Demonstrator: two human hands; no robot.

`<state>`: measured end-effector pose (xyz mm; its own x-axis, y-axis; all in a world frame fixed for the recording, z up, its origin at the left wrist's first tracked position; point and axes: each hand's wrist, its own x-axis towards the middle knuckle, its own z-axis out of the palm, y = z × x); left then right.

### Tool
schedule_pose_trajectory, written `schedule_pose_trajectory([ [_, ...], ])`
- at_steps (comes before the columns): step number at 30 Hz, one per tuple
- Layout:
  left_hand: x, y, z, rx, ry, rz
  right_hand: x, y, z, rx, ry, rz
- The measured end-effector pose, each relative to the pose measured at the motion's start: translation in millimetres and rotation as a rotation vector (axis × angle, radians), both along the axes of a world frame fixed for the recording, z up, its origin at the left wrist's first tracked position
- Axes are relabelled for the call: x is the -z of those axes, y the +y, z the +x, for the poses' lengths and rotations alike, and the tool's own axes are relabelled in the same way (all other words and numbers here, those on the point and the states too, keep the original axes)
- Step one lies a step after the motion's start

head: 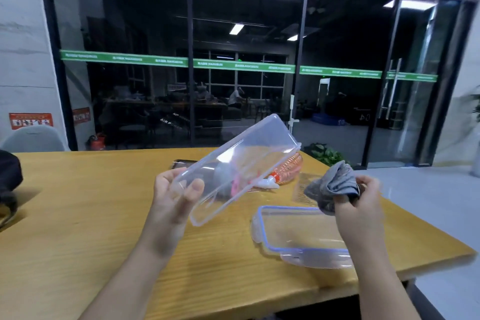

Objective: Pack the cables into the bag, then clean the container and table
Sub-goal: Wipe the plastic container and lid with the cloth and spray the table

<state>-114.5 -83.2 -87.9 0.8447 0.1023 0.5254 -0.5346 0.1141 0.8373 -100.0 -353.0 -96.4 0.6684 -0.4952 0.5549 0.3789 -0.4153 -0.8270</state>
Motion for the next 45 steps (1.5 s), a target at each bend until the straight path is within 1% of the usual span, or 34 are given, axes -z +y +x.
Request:
schedule_pose_trajectory([
  [2,2.2,-12.2,3.9,0.04,-0.021,0.007,8.2,-19.2,2.4,0.076,-0.009,0.043],
  [4,5.7,-22.0,9.6,0.073,-0.005,0.005,15.4,-38.6,1.6,0.157,0.002,0.046],
  [7,9.5,-31.4,16.8,0.09,0.014,0.024,24.9,-71.3,2.0,0.328,0.0,0.057],
  [12,13.9,-41.6,19.4,0.112,0.024,0.038,38.1,-113.0,-1.9,0.545,-0.007,0.019],
  [16,17.7,-43.9,22.2,0.096,0.059,0.089,53.3,-124.0,-3.5,0.585,0.025,-0.034],
  [19,20.1,-45.1,24.8,0.098,0.075,0.097,61.4,-127.2,-0.6,0.589,0.094,-0.052],
  [21,21.4,-45.4,25.8,0.091,0.082,0.108,67.4,-129.8,3.6,0.56,0.195,-0.104],
  [24,23.5,-44.9,26.6,0.078,0.091,0.122,71.7,-135.9,8.8,0.456,0.403,-0.243],
  [27,25.2,-44.3,27.4,0.074,0.097,0.116,60.3,-134.3,6.7,0.318,0.519,-0.341],
  [29,25.7,-44.2,27.7,0.074,0.098,0.109,53.5,-131.6,8.8,0.275,0.594,-0.418],
  [31,26.0,-44.6,27.3,0.077,0.1,0.1,53.0,-131.4,13.4,0.337,0.577,-0.446],
  [33,25.8,-45.0,26.2,0.08,0.102,0.097,56.8,-124.8,12.5,0.41,0.443,-0.44],
  [34,25.8,-44.8,25.8,0.081,0.103,0.097,58.2,-118.5,10.7,0.39,0.343,-0.452],
  [35,26.0,-44.8,25.6,0.083,0.103,0.095,58.3,-110.4,8.5,0.321,0.252,-0.48],
  [37,28.0,-44.0,26.0,0.085,0.104,0.089,55.4,-92.0,3.2,0.117,0.15,-0.548],
  [39,30.4,-42.7,26.2,0.082,0.105,0.091,53.8,-77.9,2.1,-0.049,0.173,-0.594],
  [40,31.4,-42.0,25.6,0.083,0.103,0.094,53.1,-72.5,2.5,-0.099,0.209,-0.607],
  [43,32.9,-40.4,24.5,0.074,0.1,0.092,51.2,-63.5,9.5,-0.171,0.341,-0.614],
  [45,31.2,-40.3,23.8,0.05,0.089,0.089,45.3,-60.4,16.1,-0.203,0.361,-0.598],
])
